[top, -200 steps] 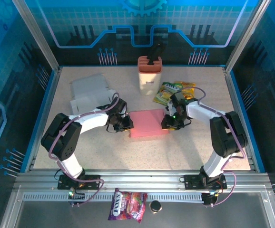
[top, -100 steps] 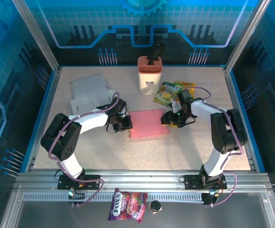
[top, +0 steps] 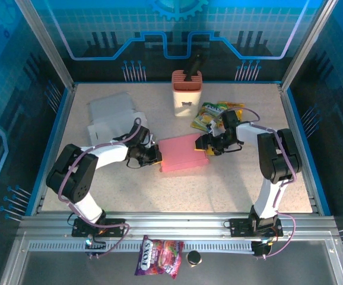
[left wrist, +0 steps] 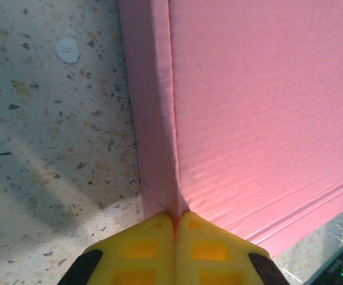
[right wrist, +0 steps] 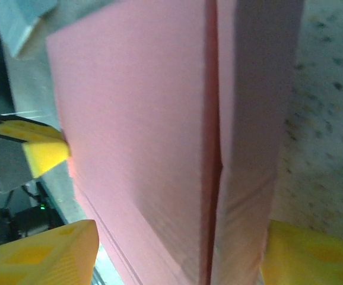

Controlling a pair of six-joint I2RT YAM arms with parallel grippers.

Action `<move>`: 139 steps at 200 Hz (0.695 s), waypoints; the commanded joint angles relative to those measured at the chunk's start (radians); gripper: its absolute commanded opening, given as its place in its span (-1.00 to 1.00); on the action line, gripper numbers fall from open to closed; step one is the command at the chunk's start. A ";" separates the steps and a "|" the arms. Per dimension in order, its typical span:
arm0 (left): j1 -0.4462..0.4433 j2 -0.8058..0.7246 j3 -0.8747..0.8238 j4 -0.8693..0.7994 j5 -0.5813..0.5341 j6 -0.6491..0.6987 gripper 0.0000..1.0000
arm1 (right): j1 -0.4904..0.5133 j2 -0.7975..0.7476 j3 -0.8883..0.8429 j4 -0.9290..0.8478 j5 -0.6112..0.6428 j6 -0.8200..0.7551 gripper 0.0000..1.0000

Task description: Fold the paper box

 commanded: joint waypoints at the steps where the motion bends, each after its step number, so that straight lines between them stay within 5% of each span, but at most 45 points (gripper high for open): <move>1: 0.020 0.030 -0.045 -0.045 -0.026 -0.013 -1.00 | 0.009 0.014 -0.012 0.114 -0.136 0.064 0.40; 82: 0.021 0.001 -0.008 -0.052 -0.034 0.021 -1.00 | 0.050 -0.030 -0.071 0.311 -0.199 0.274 0.04; 110: 0.006 -0.114 0.003 -0.048 -0.064 0.093 -0.58 | 0.039 -0.074 -0.090 0.288 -0.179 0.336 -0.16; 139: -0.098 -0.293 0.018 -0.033 -0.138 0.321 -0.34 | 0.016 -0.130 -0.122 0.279 -0.178 0.448 -0.32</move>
